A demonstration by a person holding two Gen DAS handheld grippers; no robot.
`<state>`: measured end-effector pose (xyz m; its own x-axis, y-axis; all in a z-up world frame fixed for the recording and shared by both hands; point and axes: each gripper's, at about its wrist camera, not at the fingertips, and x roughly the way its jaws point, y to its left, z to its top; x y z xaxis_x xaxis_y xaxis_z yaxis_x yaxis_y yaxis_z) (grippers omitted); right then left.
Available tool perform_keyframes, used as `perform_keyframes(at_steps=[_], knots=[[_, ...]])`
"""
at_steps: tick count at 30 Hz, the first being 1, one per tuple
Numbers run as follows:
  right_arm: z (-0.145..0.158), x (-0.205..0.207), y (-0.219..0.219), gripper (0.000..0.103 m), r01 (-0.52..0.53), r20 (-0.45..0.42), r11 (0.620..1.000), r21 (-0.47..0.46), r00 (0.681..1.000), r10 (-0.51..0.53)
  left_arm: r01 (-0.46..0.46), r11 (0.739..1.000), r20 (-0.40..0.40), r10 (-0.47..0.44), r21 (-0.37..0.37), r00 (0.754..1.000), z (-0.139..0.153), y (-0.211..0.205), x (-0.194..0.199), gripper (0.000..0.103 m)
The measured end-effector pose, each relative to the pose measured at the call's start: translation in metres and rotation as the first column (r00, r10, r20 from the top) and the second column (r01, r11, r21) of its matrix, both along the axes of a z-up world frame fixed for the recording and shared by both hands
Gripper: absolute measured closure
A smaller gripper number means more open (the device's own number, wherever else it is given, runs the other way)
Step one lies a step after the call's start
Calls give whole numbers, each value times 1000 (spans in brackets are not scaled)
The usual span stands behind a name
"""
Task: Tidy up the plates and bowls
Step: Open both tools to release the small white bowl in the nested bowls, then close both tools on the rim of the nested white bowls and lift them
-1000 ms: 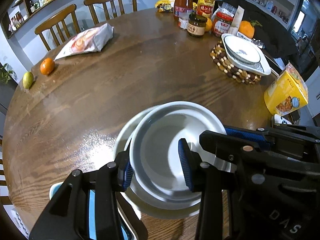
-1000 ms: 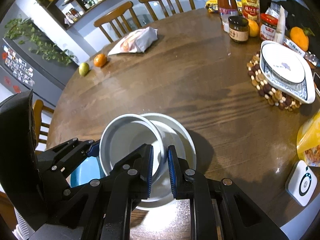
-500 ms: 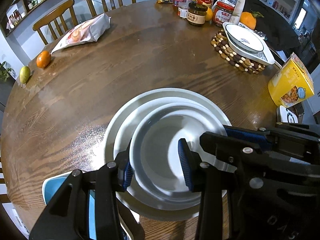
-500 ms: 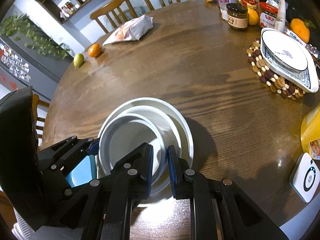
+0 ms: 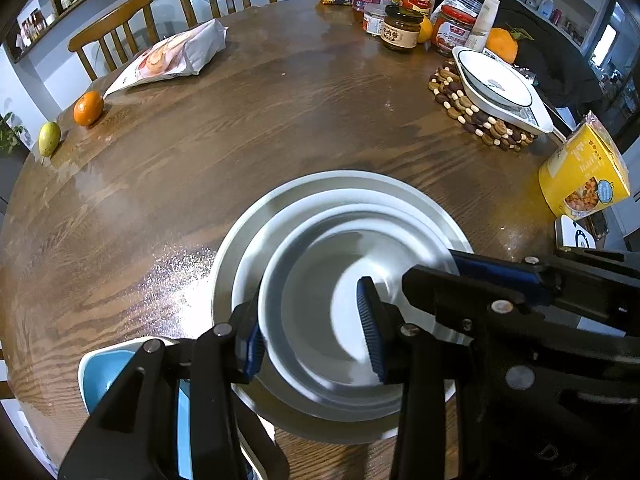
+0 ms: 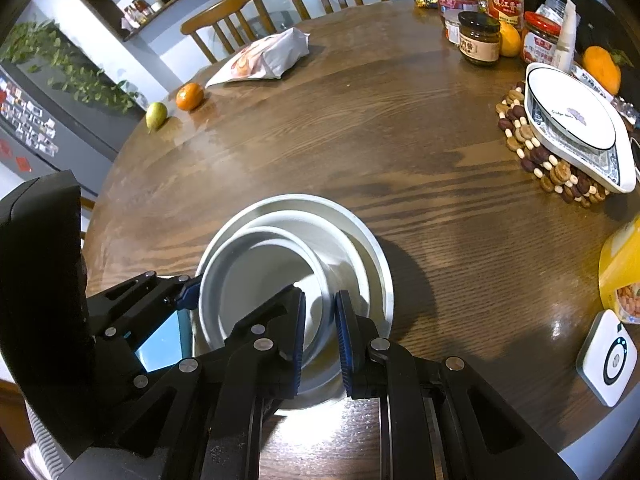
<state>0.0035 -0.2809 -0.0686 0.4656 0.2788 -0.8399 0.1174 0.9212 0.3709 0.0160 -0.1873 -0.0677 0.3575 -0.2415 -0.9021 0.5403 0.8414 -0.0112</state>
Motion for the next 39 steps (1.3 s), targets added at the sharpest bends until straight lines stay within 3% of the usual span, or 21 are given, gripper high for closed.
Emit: perform_keyframes(at_steps=[6,15,20,22,24,25,31,39], knots=[[0,2,2,85,2,-2,1000,-21,1000,-2,-5,1000,-4,5,-10,1000,1,2,-1,61],[10,-2,0,84,15,37,1000,-17,999,-15,-14,999,48,17,-50,999,19,7,-5,41],[23,-9,-6,83,29,72,1000,-5,997,-28,-42,997,66,46,-68,997,30,18,-4,35],[28,-12,-10,72,39,86,999,3,996,-39,-56,995,73,61,-78,995,35,23,-3,22],[34,-14,-14,51,50,100,999,11,994,-51,-65,994,84,72,-86,994,41,27,-3,21],[37,-17,-17,48,56,112,998,13,992,-57,-70,994,87,78,-87,993,43,29,-3,21],[42,-24,-31,47,87,120,995,41,989,-92,-84,992,75,92,-94,993,51,43,0,8],[23,-32,-54,47,141,65,986,83,987,-147,-177,977,-5,178,-116,984,46,78,20,8]])
